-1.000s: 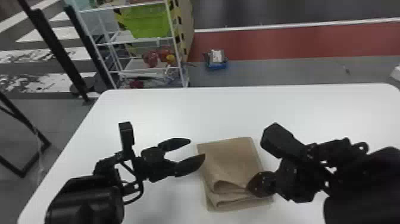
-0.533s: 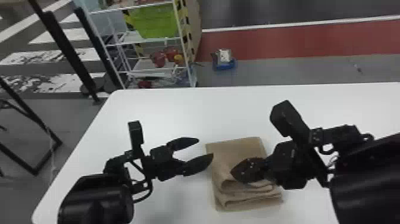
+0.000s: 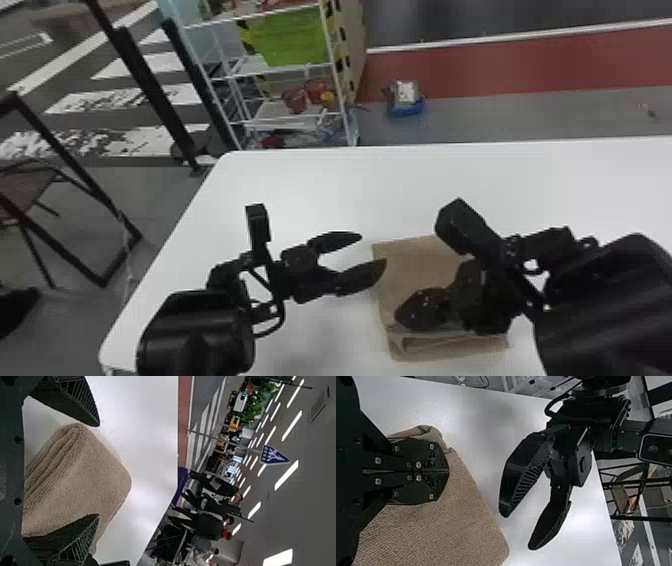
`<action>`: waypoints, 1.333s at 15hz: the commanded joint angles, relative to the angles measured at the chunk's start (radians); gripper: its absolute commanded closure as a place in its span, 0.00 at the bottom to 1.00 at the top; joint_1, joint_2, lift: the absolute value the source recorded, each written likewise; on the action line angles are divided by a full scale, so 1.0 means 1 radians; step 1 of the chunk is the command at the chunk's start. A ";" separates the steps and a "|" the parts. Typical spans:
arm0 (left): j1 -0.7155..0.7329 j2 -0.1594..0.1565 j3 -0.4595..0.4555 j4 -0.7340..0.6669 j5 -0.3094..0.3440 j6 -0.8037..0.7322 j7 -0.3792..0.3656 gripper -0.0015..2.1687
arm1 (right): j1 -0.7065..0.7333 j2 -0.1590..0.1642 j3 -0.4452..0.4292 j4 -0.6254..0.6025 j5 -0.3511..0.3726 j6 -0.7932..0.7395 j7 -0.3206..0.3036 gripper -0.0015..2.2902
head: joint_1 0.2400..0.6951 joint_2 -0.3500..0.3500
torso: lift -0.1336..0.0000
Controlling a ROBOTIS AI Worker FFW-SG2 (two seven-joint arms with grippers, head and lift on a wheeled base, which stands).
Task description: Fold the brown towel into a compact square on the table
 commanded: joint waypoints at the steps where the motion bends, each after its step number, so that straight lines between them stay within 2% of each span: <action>1: 0.001 0.000 0.004 0.000 0.001 -0.004 -0.001 0.03 | 0.007 -0.001 -0.006 -0.030 -0.003 0.030 0.003 0.72 | 1.00 0.93 | 0.00; 3: 0.001 0.000 0.003 -0.002 0.001 -0.007 -0.001 0.03 | 0.027 -0.012 -0.028 -0.053 -0.018 0.024 0.003 0.72 | 1.00 0.93 | 0.00; 6: 0.006 -0.005 0.003 -0.014 0.007 -0.004 -0.001 0.03 | 0.099 -0.006 -0.193 -0.224 -0.184 0.027 0.003 0.72 | 1.00 0.91 | 0.00; 7: 0.006 -0.008 0.001 -0.014 0.010 -0.007 0.002 0.03 | 0.122 -0.005 -0.236 -0.251 -0.207 0.021 -0.037 0.71 | 1.00 0.90 | 0.00; 8: 0.006 -0.012 0.000 -0.014 0.014 -0.007 0.010 0.03 | 0.148 -0.003 -0.281 -0.270 -0.233 0.018 -0.130 0.63 | 1.00 0.88 | 0.00; 9: 0.010 -0.017 -0.002 -0.025 0.032 -0.004 0.021 0.03 | 0.179 0.000 -0.310 -0.285 -0.247 -0.003 -0.219 0.45 | 1.00 0.86 | 0.00; 10: 0.021 -0.018 -0.005 -0.038 0.046 -0.004 0.042 0.03 | 0.220 0.001 -0.324 -0.302 -0.259 -0.031 -0.334 0.23 | 1.00 0.83 | 0.00; 11: 0.036 -0.022 -0.006 -0.058 0.066 -0.004 0.077 0.03 | 0.272 0.001 -0.334 -0.311 -0.265 -0.157 -0.463 0.05 | 1.00 0.79 | 0.00; 12: 0.065 -0.029 -0.006 -0.086 0.093 -0.007 0.126 0.02 | 0.317 0.001 -0.350 -0.322 -0.285 -0.240 -0.584 0.03 | 1.00 0.72 | 0.00; 13: 0.099 -0.036 0.003 -0.115 0.132 -0.007 0.182 0.02 | 0.354 0.001 -0.379 -0.326 -0.330 -0.298 -0.669 0.03 | 1.00 0.69 | 0.00; 15: 0.174 -0.036 0.007 -0.156 0.221 -0.096 0.306 0.02 | 0.415 0.001 -0.437 -0.342 -0.412 -0.353 -0.739 0.03 | 1.00 0.66 | 0.00; 16: 0.213 -0.036 0.003 -0.170 0.261 -0.155 0.378 0.02 | 0.443 0.001 -0.465 -0.342 -0.442 -0.411 -0.749 0.03 | 1.00 0.65 | 0.00; 18: 0.294 -0.036 -0.020 -0.201 0.288 -0.280 0.510 0.02 | 0.509 0.001 -0.492 -0.343 -0.474 -0.516 -0.842 0.03 | 1.00 0.64 | 0.00; 20: 0.343 -0.036 -0.029 -0.210 0.313 -0.394 0.588 0.02 | 0.550 0.001 -0.499 -0.342 -0.515 -0.531 -0.902 0.03 | 1.00 0.63 | 0.00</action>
